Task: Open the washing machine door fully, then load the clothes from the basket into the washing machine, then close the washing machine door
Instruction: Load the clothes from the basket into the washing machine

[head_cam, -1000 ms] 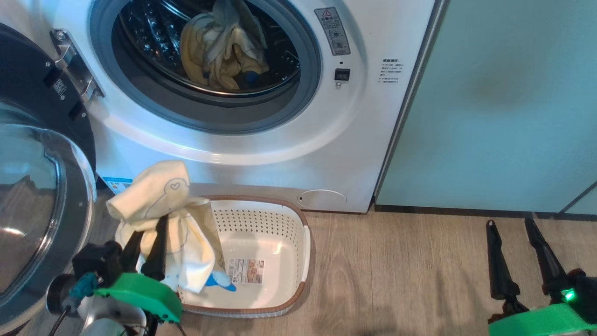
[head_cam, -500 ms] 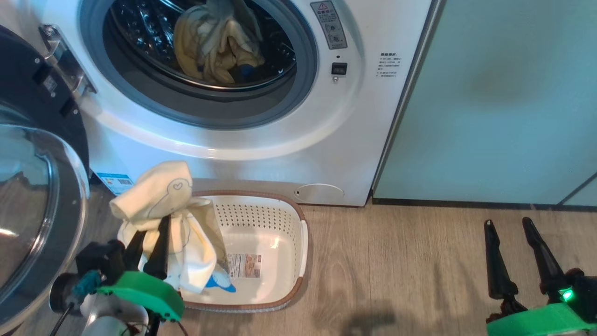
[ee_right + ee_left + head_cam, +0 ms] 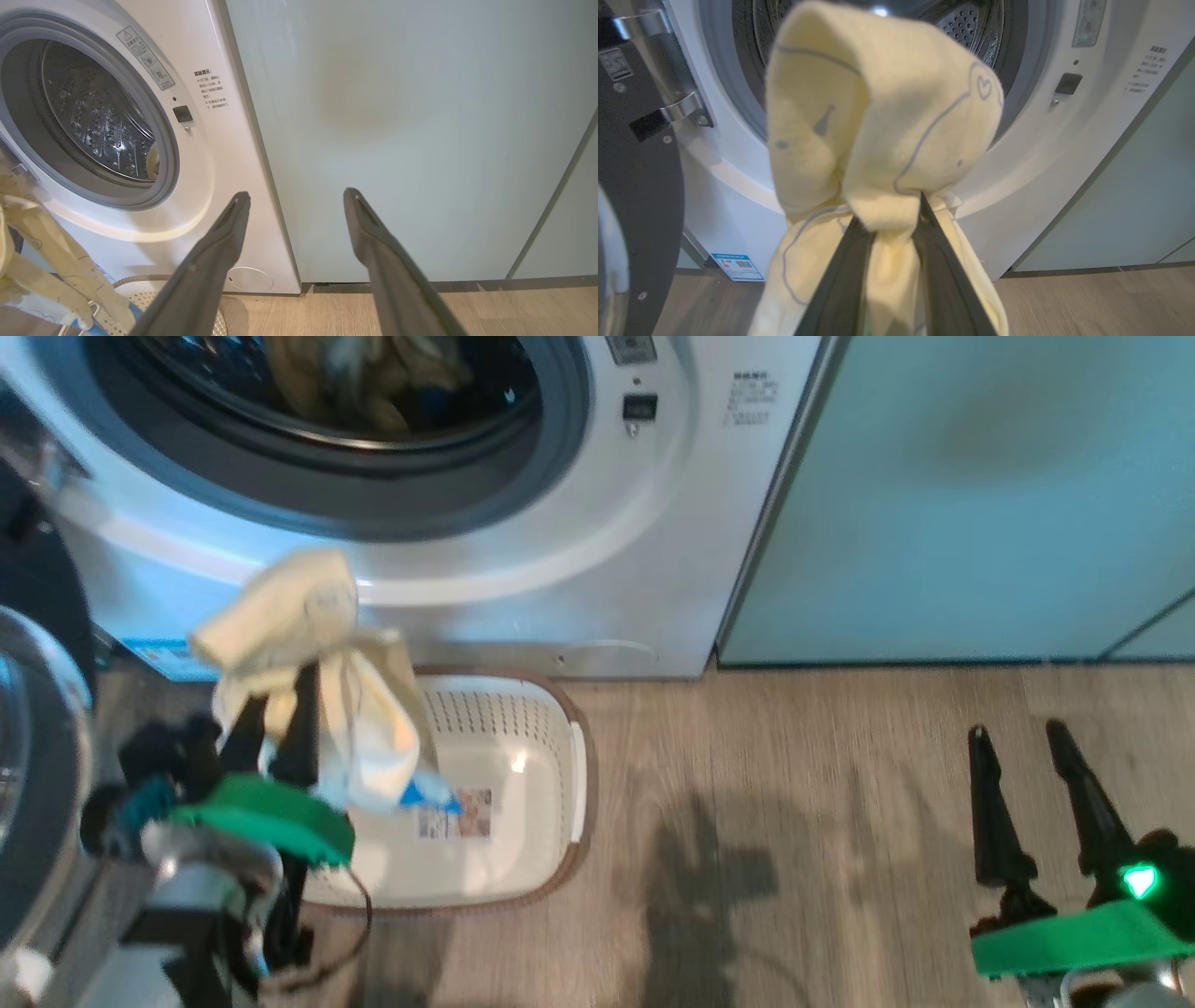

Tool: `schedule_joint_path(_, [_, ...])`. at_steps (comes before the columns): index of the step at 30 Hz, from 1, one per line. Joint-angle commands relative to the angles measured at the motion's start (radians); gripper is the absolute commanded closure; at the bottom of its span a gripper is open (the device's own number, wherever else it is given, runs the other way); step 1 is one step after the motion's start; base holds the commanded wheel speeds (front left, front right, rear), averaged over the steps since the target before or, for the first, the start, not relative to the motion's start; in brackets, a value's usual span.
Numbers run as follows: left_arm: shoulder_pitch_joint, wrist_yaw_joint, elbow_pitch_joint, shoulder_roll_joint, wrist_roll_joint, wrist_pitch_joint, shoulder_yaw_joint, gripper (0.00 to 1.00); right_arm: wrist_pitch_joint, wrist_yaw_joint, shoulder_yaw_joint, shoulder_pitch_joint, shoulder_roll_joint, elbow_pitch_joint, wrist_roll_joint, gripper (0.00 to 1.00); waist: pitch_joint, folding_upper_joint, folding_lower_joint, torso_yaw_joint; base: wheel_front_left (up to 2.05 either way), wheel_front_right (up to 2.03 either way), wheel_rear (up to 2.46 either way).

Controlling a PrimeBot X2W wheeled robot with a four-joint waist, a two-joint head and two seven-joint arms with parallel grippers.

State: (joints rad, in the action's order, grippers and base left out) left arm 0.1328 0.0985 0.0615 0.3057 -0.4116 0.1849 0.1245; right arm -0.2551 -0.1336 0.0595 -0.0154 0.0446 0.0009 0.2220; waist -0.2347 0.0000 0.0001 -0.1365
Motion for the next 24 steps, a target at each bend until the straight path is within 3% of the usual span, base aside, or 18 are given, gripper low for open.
schedule_joint_path(1, [0.101, -0.01, -0.013, 0.043, -0.008, -0.006, -0.054, 1.0, -0.007, 0.003, 0.024, 0.054, 0.006, -0.042, 0.012, 0.0, -0.066, 0.0, -0.0001, -0.029, 0.0, 0.0, 0.0])
schedule_joint_path(9, [0.275, -0.025, 0.042, 0.1, -0.02, -0.065, -0.076, 1.0, -0.007, 0.003, 0.03, 0.116, 0.006, -0.062, 0.045, 0.0, -0.208, 0.0, -0.0001, -0.089, 0.0, 0.0, 0.0])
schedule_joint_path(15, [0.419, -0.04, 0.072, 0.189, -0.028, -0.147, -0.108, 1.0, -0.007, 0.003, 0.064, 0.178, 0.006, -0.078, 0.085, 0.0, -0.307, 0.0, -0.0001, -0.157, 0.0, 0.0, 0.0])
schedule_joint_path(24, [0.646, -0.097, 0.143, 0.295, -0.065, -0.35, -0.098, 1.0, -0.007, 0.003, 0.104, 0.227, 0.006, -0.087, 0.13, 0.0, -0.388, 0.0, -0.0001, -0.21, 0.0, 0.0, 0.0])
